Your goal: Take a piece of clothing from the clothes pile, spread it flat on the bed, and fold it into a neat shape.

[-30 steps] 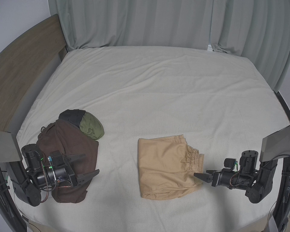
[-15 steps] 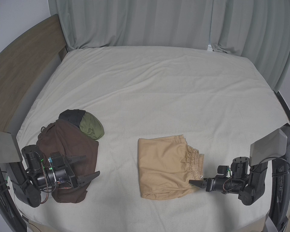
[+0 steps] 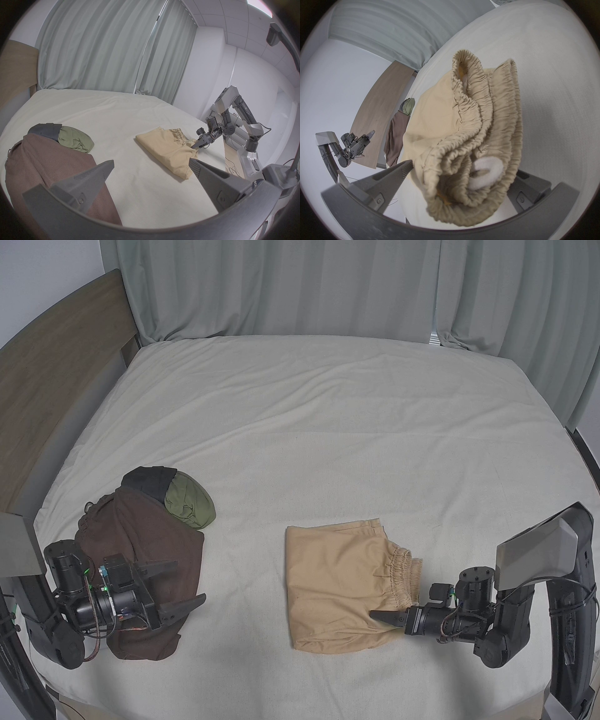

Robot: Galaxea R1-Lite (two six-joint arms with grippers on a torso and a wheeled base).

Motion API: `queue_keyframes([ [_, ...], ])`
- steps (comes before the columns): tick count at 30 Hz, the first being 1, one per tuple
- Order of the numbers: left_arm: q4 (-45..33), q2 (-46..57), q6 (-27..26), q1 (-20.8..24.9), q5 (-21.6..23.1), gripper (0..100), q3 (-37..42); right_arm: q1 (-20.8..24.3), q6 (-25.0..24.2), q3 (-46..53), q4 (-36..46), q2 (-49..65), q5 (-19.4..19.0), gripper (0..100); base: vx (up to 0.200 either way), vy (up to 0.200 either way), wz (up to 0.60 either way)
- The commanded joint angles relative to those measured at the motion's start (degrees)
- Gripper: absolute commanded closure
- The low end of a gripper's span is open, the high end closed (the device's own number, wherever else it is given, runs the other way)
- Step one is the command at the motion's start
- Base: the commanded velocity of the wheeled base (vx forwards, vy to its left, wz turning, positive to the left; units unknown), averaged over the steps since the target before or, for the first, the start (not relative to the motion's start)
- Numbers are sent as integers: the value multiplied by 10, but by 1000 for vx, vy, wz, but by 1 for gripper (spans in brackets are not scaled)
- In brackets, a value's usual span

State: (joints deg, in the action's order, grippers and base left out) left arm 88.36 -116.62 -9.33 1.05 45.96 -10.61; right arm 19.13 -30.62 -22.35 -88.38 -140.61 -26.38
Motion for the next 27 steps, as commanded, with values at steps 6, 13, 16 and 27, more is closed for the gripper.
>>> queue_keyframes([
  [6, -1, -1, 0, 2, -1, 0, 1, 3, -1, -14, 0, -4, 4, 0, 0, 0, 0],
  [13, -1, -1, 0, 3, -1, 0, 1, 2, -1, -18, 0, -8, 4, 100, 0, 0, 0],
  [16, -1, -1, -1, 3, -1, 0, 1, 3, -1, -18, 0, -8, 4, 100, 0, 0, 0],
  [27, -1, 0, -1, 4, -1, 0, 1, 8, -3, -18, -1, -7, 3, 100, 0, 0, 0],
])
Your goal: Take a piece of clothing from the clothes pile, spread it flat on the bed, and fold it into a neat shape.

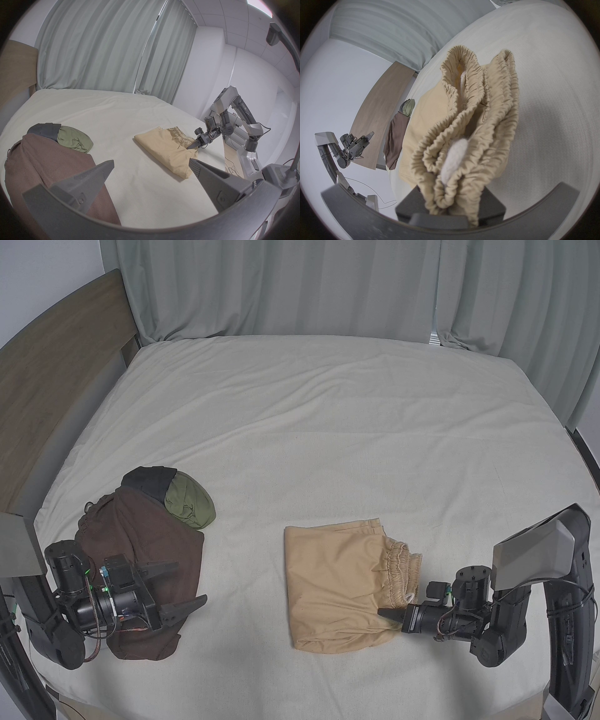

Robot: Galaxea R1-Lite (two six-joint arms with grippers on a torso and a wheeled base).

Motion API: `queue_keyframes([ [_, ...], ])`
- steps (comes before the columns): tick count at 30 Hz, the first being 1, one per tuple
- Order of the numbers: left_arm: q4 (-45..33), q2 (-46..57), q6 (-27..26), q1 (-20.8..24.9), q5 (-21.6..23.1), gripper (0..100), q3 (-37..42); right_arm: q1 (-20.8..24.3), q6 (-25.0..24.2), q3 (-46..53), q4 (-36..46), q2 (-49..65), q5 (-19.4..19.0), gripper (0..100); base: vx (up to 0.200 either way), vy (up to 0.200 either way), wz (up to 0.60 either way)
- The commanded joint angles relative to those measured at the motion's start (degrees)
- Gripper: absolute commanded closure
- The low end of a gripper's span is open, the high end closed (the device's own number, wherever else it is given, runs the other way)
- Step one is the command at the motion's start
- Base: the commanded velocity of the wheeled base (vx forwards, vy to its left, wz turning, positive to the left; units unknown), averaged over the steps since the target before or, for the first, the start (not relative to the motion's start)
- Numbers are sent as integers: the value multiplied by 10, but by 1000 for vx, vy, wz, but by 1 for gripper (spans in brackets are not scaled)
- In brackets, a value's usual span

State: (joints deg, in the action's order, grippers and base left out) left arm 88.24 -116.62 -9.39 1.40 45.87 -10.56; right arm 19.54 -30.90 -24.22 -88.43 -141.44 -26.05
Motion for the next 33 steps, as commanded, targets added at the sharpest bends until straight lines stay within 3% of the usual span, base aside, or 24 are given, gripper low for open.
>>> queue_keyframes([
  [1, 0, 0, 0, 1, 0, 0, 0, 6, 0, 1, -1, 5, -1, 100, 0, 0, 0],
  [15, 1, 2, 1, 16, -1, 0, 1, 47, -2, 8, 0, 129, -13, 100, 0, 0, 0],
  [28, 0, 1, 0, 22, -1, 0, 3, 45, -3, -20, 2, 183, -73, 100, 0, 0, 0],
  [33, 1, 1, 0, 22, -2, 0, 2, 44, -28, -47, 2, 187, -90, 100, 0, 0, 0],
])
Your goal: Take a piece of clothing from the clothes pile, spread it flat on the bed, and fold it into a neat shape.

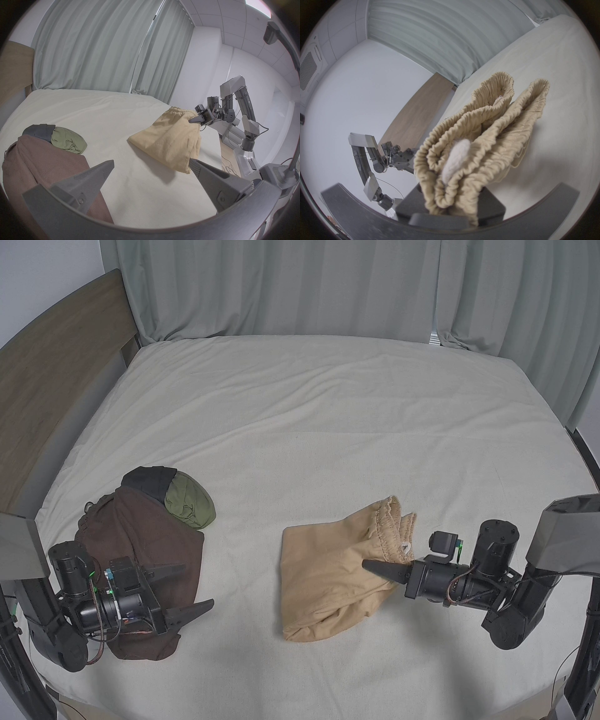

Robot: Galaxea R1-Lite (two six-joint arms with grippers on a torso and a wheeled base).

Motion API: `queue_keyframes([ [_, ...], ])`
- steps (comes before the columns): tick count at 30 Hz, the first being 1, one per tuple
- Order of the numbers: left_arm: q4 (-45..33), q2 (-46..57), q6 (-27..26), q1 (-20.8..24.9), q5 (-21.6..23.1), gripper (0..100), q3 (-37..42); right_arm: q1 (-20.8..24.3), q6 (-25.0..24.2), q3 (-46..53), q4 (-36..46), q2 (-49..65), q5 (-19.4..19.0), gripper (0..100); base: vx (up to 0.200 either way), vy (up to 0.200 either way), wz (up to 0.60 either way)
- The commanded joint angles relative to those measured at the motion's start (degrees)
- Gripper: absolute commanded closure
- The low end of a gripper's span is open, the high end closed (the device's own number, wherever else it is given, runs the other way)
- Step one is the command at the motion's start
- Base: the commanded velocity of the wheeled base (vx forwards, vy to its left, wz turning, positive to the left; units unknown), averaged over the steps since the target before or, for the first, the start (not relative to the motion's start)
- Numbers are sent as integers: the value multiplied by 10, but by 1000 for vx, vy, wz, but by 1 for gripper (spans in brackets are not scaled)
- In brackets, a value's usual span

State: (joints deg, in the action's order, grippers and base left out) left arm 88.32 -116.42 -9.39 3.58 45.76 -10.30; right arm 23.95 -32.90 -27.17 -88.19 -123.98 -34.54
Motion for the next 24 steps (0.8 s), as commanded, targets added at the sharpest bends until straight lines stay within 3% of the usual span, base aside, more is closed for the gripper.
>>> queue_keyframes([
  [1, 0, -1, 0, 1, -1, 0, -1, 0, -12, -22, -1, 13, -8, 100, 0, 0, 0],
  [9, 0, -1, 1, 2, -1, 0, 0, -1, -16, -69, -1, 14, -26, 100, 0, 0, 0],
  [17, 0, -1, 1, 3, -1, 0, 0, -4, -72, -142, 0, 24, -27, 100, 0, 0, 0],
  [24, -1, 0, 1, 4, -1, 0, 1, -15, -90, -197, 2, 19, -31, 100, 0, 0, 0],
])
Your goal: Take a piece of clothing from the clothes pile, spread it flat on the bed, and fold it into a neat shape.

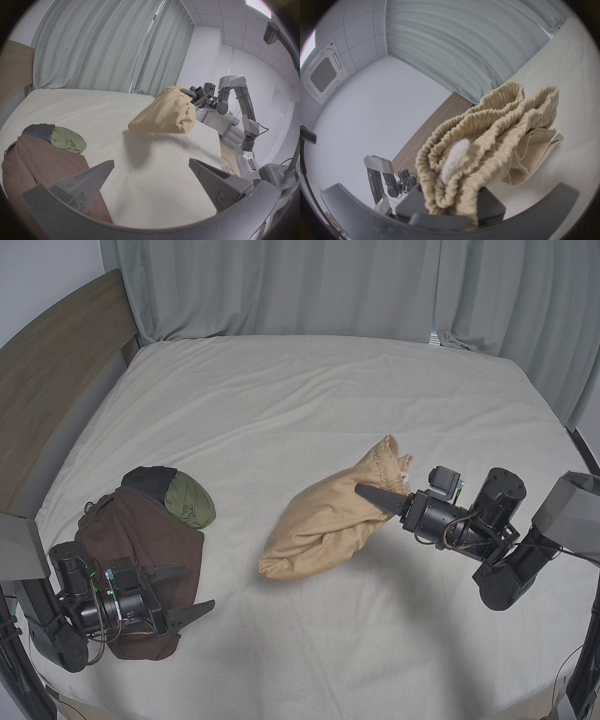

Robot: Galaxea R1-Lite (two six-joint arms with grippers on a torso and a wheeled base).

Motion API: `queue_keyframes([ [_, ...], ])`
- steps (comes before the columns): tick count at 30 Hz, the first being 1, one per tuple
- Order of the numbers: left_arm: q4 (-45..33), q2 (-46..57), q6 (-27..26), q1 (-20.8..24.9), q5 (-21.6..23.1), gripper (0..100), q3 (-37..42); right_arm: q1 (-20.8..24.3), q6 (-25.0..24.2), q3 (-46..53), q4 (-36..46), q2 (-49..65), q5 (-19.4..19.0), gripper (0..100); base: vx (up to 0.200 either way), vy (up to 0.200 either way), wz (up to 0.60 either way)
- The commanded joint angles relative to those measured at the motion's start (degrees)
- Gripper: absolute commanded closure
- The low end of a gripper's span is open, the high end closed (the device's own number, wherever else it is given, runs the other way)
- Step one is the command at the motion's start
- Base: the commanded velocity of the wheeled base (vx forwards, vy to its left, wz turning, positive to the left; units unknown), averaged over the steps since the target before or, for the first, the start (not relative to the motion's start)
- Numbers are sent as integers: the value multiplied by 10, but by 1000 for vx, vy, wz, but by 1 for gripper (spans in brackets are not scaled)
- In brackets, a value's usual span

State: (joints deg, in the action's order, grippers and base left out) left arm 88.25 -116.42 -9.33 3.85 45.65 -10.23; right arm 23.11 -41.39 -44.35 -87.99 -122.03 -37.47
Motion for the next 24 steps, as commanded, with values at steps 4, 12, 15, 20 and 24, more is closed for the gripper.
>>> queue_keyframes([
  [4, 1, 0, 0, 5, 0, 0, 5, -16, -20, -65, 3, -14, -1, 100, 0, 0, 0],
  [12, 0, 0, 0, 5, 0, 0, 5, -38, -22, -137, 5, -67, -1, 100, 0, 0, 0],
  [15, -1, -1, 0, 5, 0, 0, 6, -47, -21, -178, 5, -110, -1, 100, 0, 0, 0],
  [20, -1, -2, 0, 5, 0, 0, 5, -54, -22, -224, 5, -157, -1, 100, 0, 0, 0],
  [24, -1, -5, 0, 6, 0, 0, 6, -56, -22, -261, 7, -185, -3, 100, 0, 0, 0],
])
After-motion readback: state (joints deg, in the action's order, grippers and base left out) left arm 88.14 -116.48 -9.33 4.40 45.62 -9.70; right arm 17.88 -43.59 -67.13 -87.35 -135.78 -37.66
